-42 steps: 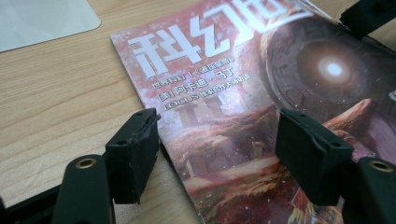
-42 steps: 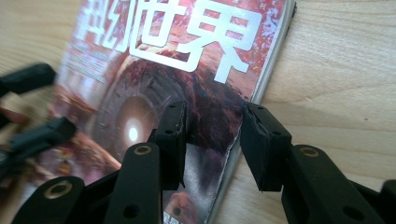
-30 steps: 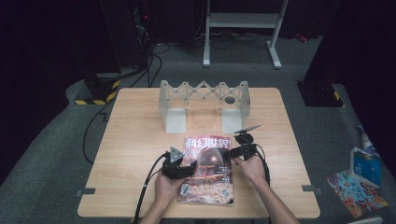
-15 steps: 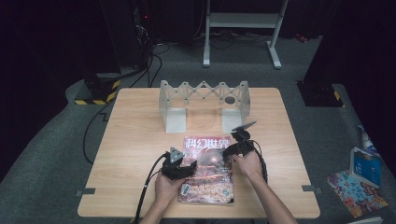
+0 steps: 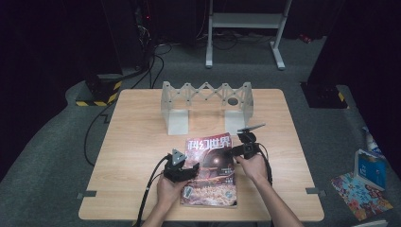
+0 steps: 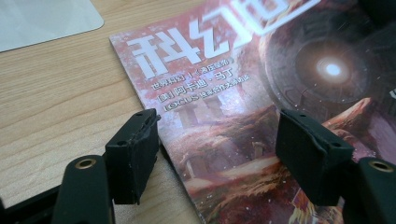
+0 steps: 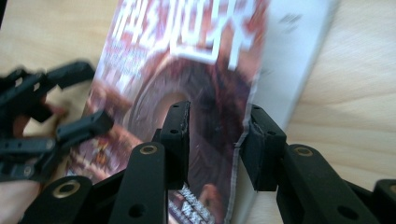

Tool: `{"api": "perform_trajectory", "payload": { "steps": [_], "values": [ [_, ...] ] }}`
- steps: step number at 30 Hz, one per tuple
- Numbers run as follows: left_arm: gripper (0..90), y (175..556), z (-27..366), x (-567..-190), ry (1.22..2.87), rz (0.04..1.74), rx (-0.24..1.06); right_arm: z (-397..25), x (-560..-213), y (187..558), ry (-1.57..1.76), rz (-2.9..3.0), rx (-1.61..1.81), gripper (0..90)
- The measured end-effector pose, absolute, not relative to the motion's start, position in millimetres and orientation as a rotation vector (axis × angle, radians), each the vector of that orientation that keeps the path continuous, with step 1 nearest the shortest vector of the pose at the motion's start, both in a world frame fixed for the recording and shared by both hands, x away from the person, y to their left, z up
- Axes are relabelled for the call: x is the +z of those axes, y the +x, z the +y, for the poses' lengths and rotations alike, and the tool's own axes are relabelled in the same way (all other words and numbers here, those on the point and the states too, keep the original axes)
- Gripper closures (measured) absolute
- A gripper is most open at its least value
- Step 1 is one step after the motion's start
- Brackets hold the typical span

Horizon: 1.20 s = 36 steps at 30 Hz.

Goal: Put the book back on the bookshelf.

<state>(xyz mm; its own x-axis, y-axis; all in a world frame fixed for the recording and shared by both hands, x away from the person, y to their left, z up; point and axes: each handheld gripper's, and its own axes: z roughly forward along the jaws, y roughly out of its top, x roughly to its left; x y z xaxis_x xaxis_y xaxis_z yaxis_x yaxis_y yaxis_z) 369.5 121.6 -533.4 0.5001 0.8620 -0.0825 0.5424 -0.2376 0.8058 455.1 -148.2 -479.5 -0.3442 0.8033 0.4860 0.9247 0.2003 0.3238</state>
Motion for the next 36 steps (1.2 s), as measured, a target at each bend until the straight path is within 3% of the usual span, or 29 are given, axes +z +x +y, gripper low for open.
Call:
{"api": "perform_trajectory", "payload": {
  "steps": [11,23,36],
  "values": [
    [30.1,370,122,-533,1.915,1.159,0.489,-139,-492,446,-1.606,-2.387,-0.871,66.4],
    [28.3,370,125,-533,1.928,1.150,0.463,-142,-490,440,-1.489,-2.442,-0.987,86.4],
    [23.0,374,134,-532,1.877,1.169,0.364,-144,-480,433,-1.367,-2.499,-1.091,88.4]
  ]
}}
